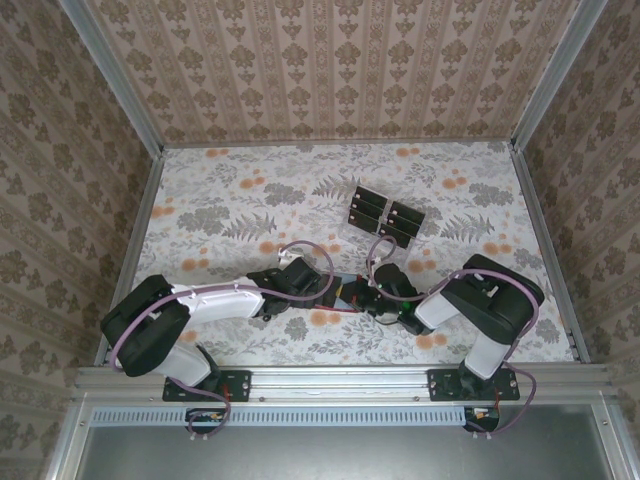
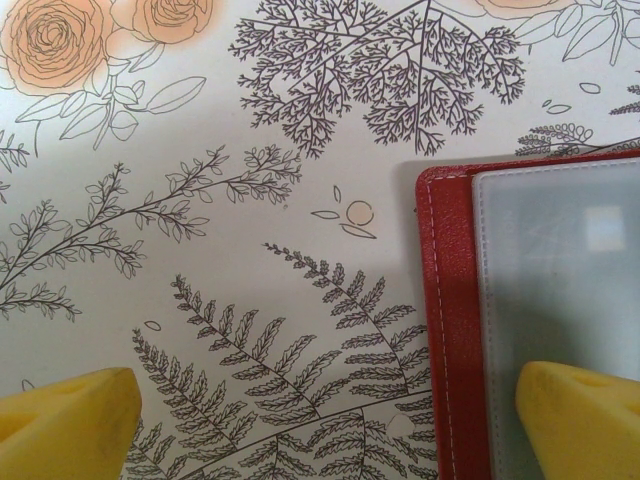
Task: Put the credit cards into the card holder
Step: Insert the credit card into the card slot.
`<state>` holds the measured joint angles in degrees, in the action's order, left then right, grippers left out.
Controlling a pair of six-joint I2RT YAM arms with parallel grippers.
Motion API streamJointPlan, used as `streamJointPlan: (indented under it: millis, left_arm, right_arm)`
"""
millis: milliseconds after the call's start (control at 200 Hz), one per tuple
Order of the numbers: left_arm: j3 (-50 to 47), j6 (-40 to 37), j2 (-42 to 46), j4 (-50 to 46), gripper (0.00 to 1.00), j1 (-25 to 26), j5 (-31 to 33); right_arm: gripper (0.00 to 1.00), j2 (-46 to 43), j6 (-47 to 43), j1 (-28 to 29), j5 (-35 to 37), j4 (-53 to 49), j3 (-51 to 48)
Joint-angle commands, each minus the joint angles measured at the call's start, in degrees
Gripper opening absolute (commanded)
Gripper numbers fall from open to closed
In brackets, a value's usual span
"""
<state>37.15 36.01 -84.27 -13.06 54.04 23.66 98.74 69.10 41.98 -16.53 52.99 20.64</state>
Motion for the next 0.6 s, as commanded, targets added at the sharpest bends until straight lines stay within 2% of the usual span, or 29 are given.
streamJointPlan:
  millis: [0, 320, 595]
  left_arm:
    - [-1.6, -0.1, -1.1, -2.1, 1.00, 0.4, 0.2]
    - [-1.8, 0.1, -0.5, -1.6, 1.00, 0.3, -0.2]
    - [-0.6, -1.0, 5.1, -4.9, 1.00, -1.4, 0.1]
  right_arm:
    - [0.00, 2.2, -0.1, -0.3, -2.3, -2.5, 1.4]
    - [0.00, 4.6, -0.4, -0.4, -4.4, -3.7, 4.6]
    - [0.00, 4.0, -1.7, -0.5, -4.3, -8.3, 6.5]
